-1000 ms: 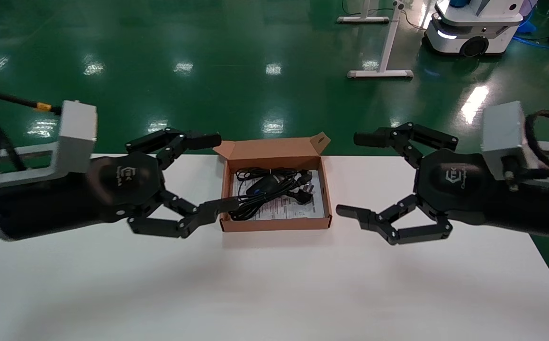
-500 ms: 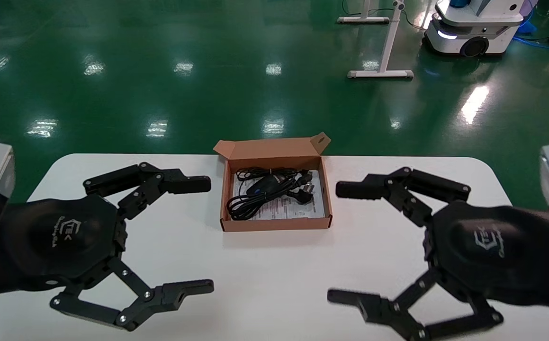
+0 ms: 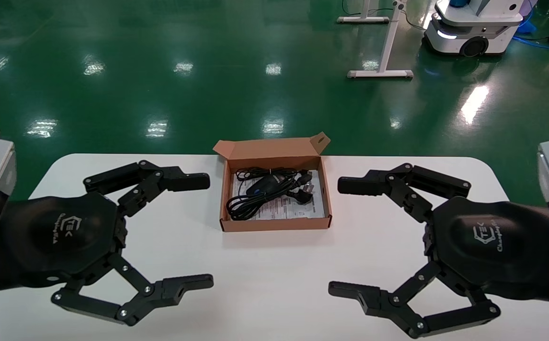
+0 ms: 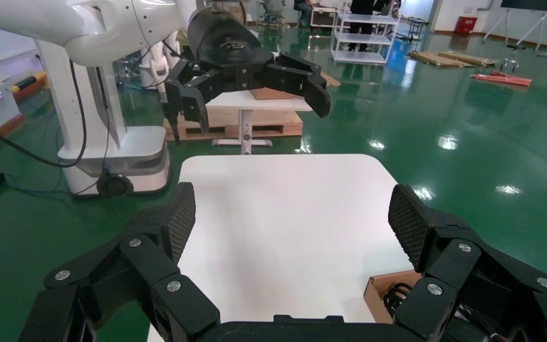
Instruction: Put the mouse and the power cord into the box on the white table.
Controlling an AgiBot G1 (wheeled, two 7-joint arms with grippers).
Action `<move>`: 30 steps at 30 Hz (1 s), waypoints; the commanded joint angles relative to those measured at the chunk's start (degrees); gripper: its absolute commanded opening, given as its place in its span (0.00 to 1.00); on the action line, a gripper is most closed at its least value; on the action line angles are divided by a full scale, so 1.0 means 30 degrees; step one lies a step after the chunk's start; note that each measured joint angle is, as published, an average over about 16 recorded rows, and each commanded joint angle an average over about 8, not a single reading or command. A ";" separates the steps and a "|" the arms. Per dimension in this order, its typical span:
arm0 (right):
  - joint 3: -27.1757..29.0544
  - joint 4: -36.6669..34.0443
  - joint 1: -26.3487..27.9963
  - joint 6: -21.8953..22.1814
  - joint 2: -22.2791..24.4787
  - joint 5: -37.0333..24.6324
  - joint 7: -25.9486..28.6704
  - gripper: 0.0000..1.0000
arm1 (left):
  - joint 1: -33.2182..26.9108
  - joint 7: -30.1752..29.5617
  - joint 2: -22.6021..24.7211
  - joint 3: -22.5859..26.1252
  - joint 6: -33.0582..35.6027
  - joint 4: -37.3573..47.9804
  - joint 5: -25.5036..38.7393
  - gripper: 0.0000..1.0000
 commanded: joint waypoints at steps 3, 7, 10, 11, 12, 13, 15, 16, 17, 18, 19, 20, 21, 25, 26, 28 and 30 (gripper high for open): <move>-0.0039 -0.0091 0.0065 0.0014 -0.0030 -0.0071 -0.0043 1.00 | -0.0016 -0.0006 0.0017 0.0011 -0.0013 0.0052 0.0009 1.00; -0.0061 -0.0143 0.0105 0.0024 -0.0049 -0.0112 -0.0063 1.00 | -0.0027 -0.0011 0.0026 0.0017 -0.0021 0.0086 0.0029 1.00; -0.0074 -0.0171 0.0125 0.0029 -0.0058 -0.0131 -0.0074 1.00 | -0.0032 -0.0014 0.0030 0.0022 -0.0026 0.0104 0.0040 1.00; -0.0077 -0.0178 0.0131 0.0030 -0.0060 -0.0136 -0.0078 1.00 | -0.0033 -0.0015 0.0031 0.0023 -0.0027 0.0109 0.0043 1.00; -0.0080 -0.0186 0.0136 0.0032 -0.0062 -0.0141 -0.0082 1.00 | -0.0035 -0.0016 0.0032 0.0024 -0.0028 0.0114 0.0046 1.00; -0.0083 -0.0193 0.0140 0.0033 -0.0064 -0.0146 -0.0086 1.00 | -0.0036 -0.0017 0.0034 0.0025 -0.0029 0.0119 0.0048 1.00; -0.0088 -0.0205 0.0150 0.0036 -0.0066 -0.0155 -0.0093 1.00 | -0.0038 -0.0019 0.0036 0.0028 -0.0031 0.0126 0.0053 1.00; -0.0089 -0.0211 0.0154 0.0037 -0.0067 -0.0160 -0.0096 1.00 | -0.0040 -0.0020 0.0037 0.0029 -0.0033 0.0129 0.0055 1.00; -0.0091 -0.0216 0.0158 0.0039 -0.0068 -0.0164 -0.0099 1.00 | -0.0041 -0.0021 0.0038 0.0030 -0.0034 0.0131 0.0056 1.00; -0.0093 -0.0220 0.0161 0.0040 -0.0069 -0.0167 -0.0101 1.00 | -0.0042 -0.0022 0.0040 0.0031 -0.0035 0.0133 0.0058 1.00; -0.0094 -0.0225 0.0164 0.0042 -0.0070 -0.0171 -0.0104 1.00 | -0.0043 -0.0023 0.0041 0.0032 -0.0037 0.0135 0.0059 1.00; -0.0095 -0.0229 0.0167 0.0044 -0.0071 -0.0173 -0.0106 1.00 | -0.0045 -0.0024 0.0042 0.0034 -0.0039 0.0137 0.0060 1.00; -0.0097 -0.0233 0.0169 0.0046 -0.0072 -0.0176 -0.0109 1.00 | -0.0046 -0.0024 0.0043 0.0035 -0.0040 0.0138 0.0061 1.00; -0.0102 -0.0245 0.0174 0.0054 -0.0077 -0.0183 -0.0117 1.00 | -0.0051 -0.0025 0.0047 0.0039 -0.0047 0.0142 0.0066 1.00; -0.0104 -0.0247 0.0175 0.0056 -0.0078 -0.0184 -0.0118 1.00 | -0.0052 -0.0025 0.0048 0.0039 -0.0049 0.0143 0.0067 1.00; -0.0106 -0.0251 0.0177 0.0059 -0.0080 -0.0187 -0.0122 1.00 | -0.0054 -0.0025 0.0051 0.0040 -0.0052 0.0146 0.0070 1.00; -0.0108 -0.0254 0.0179 0.0060 -0.0082 -0.0190 -0.0124 1.00 | -0.0056 -0.0025 0.0052 0.0040 -0.0053 0.0148 0.0073 1.00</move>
